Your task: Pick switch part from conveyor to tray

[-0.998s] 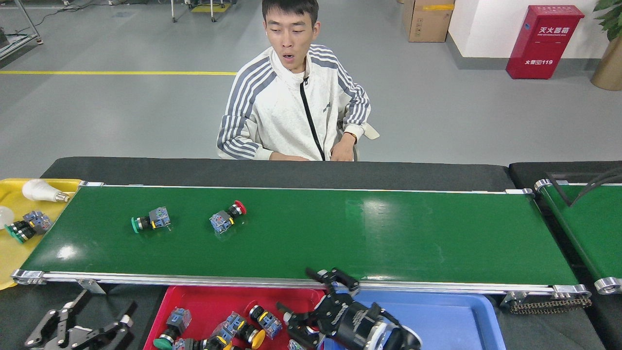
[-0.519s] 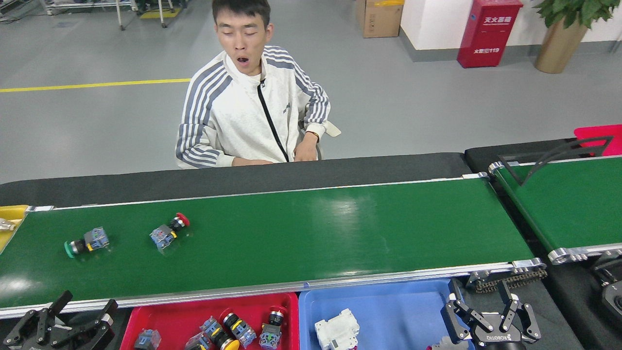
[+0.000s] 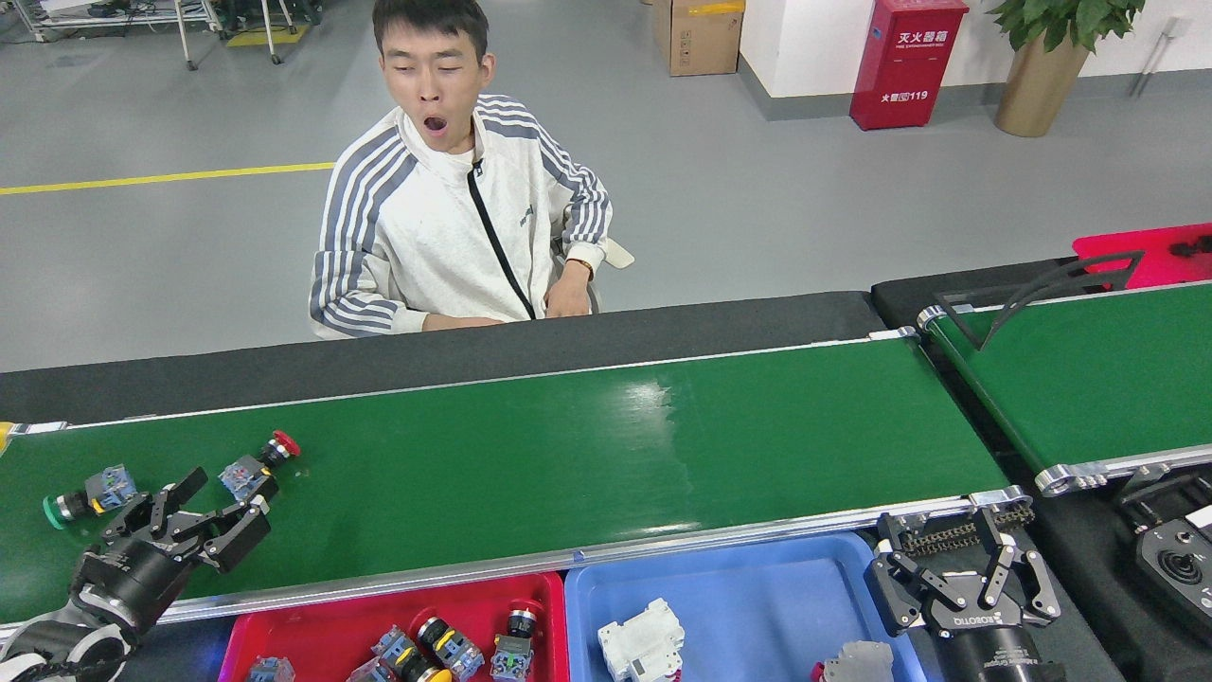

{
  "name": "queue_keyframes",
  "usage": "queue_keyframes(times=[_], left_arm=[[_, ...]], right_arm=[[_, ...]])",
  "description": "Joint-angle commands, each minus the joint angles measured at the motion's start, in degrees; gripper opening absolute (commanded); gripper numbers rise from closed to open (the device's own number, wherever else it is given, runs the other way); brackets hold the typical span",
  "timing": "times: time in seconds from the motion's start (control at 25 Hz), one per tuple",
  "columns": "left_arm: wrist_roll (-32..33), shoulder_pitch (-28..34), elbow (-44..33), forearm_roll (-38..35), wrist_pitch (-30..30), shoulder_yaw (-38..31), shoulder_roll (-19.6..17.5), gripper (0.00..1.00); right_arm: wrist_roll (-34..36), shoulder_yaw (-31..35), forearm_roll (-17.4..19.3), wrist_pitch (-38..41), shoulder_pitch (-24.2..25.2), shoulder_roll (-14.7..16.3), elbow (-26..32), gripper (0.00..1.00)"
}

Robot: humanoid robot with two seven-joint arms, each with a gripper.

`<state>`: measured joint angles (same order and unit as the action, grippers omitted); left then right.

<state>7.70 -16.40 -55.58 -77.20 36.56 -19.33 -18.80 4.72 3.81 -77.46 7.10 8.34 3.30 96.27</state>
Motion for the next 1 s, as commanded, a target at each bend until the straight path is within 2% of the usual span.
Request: queue_keyframes(times=[0.0,0.08,0.24,0.36,0.4,0.44,0.48,0.52,0.56,0.68,0.76,0.84,0.88,0.96], left_arm=[[-2.7,-1.1,0.0,-1.4,-4.9,0.2,-1.1,0.99],[-6.6,-0.9,1.3,-3.0,-7.4,0.3,-1.7,0.99],[-12.3,-2.1,8.6,-9.0,-16.5,0.3,-2.9,0.99],[-15.4,-3.4,13.4,-9.6,-17.8,0.3,-4.1,0.97],[-15.5,-3.6,14.5,-9.6,-17.8,0.4,-4.7,0.92],[-15.8,-3.7,15.0,-9.5,-17.7,1.0,-4.8,0.81],[-16.4,-3.6,15.1,-9.1,-17.3,1.6,-4.9,0.61],[-17.9,-3.6,15.2,-8.9,-16.4,1.9,-4.8,0.37],[-19.6,-3.4,15.6,-8.6,-14.3,2.0,-4.7,0.2],[-22.2,-2.4,15.1,-7.0,-6.4,2.0,-4.0,0.08],[-22.2,-0.3,12.1,-5.4,-2.2,2.1,-3.9,0.04],[-22.0,3.7,4.4,-4.0,4.3,2.1,-3.7,0.04],[-21.5,7.1,-2.2,-3.5,8.3,2.3,-3.2,0.04],[-20.6,15.3,-15.9,-1.9,8.4,2.3,-2.4,0.07]], right_arm=[[0.0,-0.1,0.0,2.0,-1.9,0.2,-0.2,1.0],[0.0,-1.4,0.1,2.5,-3.4,0.5,-0.7,1.0],[0.0,-3.6,0.2,2.7,-7.9,0.3,-4.0,1.0],[-0.1,-5.1,0.3,2.7,-9.6,0.3,-5.6,1.0],[-0.1,-5.4,0.3,2.7,-9.6,0.4,-5.7,1.0],[-0.1,-5.7,0.3,2.7,-9.5,0.5,-5.7,1.0],[-0.1,-5.7,0.3,2.7,-9.3,0.5,-5.6,1.0],[0.0,-5.7,0.3,2.7,-9.3,0.5,-5.6,1.0],[-0.1,-5.7,0.3,2.7,-9.3,0.4,-5.7,1.0],[-0.1,-5.7,0.2,2.5,-9.1,0.4,-5.6,1.0],[-0.1,-5.7,0.2,2.4,-8.9,0.4,-5.7,1.0],[-0.1,-5.7,0.2,2.3,-8.5,0.4,-5.7,1.0],[-0.3,-5.3,0.1,2.1,-8.2,0.5,-5.7,1.0],[-1.0,-4.9,0.1,2.1,-7.8,1.6,-5.6,1.0]])
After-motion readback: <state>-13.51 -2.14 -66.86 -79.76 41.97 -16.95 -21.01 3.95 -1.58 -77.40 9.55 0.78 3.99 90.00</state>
